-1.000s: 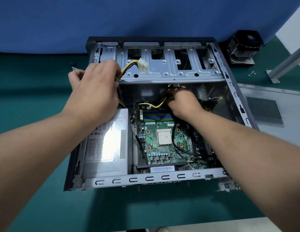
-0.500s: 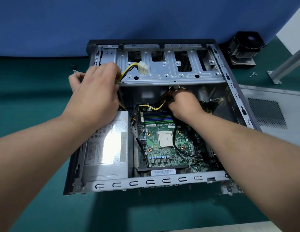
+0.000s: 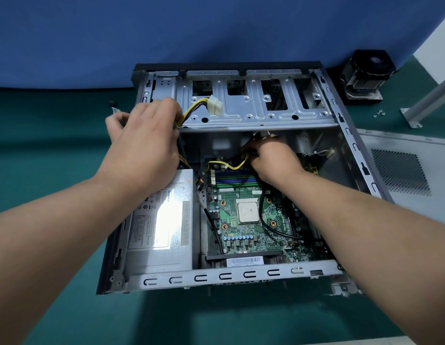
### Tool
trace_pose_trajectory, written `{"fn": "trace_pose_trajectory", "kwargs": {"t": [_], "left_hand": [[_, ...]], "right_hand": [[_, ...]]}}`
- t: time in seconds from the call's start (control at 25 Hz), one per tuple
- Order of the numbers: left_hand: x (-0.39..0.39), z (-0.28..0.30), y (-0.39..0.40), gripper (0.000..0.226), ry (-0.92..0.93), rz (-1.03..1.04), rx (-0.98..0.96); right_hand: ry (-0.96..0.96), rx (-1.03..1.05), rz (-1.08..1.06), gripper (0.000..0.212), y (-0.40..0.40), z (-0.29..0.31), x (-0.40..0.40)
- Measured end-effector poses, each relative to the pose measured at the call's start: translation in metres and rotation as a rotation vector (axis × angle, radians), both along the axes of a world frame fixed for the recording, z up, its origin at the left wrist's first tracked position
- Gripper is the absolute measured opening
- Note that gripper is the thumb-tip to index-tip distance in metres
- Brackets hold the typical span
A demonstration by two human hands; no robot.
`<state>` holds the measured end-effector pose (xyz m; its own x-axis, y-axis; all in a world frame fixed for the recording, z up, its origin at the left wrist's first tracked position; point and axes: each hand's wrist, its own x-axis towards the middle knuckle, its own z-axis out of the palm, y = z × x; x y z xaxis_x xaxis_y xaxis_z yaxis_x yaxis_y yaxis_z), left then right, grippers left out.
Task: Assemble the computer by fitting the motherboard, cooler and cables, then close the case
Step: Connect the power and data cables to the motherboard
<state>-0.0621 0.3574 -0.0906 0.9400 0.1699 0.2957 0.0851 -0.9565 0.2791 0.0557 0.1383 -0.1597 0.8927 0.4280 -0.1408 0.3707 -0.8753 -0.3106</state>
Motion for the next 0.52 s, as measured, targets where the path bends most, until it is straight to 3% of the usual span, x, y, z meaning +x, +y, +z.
{"fn": "trace_pose_trajectory", "kwargs": {"t": [0.52], "left_hand": [[-0.0013, 0.0010, -0.0002, 0.024, -0.011, -0.037, 0.002]], "right_hand": [[0.009, -0.036, 0.011, 0.033, 0.0016, 0.0033, 0.0024]]}}
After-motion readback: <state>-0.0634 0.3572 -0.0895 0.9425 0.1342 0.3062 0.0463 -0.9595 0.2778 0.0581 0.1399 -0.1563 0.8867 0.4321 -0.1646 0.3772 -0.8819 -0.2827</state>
